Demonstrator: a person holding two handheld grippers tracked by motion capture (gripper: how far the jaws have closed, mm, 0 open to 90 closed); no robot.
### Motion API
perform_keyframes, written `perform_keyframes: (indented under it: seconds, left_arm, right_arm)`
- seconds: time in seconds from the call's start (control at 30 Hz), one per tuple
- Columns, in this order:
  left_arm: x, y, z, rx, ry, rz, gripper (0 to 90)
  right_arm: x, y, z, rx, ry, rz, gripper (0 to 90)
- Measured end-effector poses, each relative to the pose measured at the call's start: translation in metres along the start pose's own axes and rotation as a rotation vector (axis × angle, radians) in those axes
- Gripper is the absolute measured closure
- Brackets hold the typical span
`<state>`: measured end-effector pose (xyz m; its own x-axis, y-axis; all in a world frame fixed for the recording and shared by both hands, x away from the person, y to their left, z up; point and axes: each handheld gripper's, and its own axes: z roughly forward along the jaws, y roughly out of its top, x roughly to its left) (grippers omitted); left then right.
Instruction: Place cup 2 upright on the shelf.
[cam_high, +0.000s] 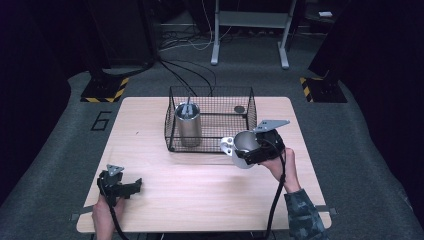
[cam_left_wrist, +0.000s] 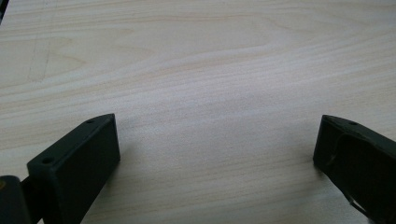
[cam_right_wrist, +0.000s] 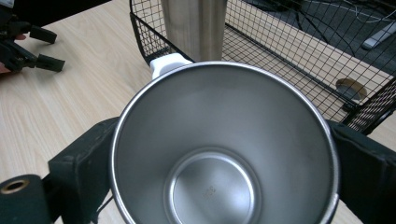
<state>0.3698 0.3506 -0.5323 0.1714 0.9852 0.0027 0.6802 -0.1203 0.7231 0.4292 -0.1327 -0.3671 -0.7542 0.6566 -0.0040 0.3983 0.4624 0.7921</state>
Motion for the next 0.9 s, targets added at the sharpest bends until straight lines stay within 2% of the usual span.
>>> perform_keyframes:
  seconds: [0.2, 0.5, 0.9]
  left_arm:
    - [0.000, 0.000, 0.000, 0.000, 0.000, 0.000, 0.5]
    - [0.000, 0.000, 0.000, 0.001, 0.000, 0.000, 0.5]
    - [0.000, 0.000, 0.000, -0.003, 0.001, -0.001, 0.5]
  right_arm:
    - [-0.003, 0.009, 0.004, -0.006, 0.001, 0.007, 5.8]
    - [-0.015, 0.021, 0.010, -0.023, -0.004, 0.020, 5.8]
    - [-0.027, 0.037, 0.018, -0.013, -0.039, 0.037, 5.8]
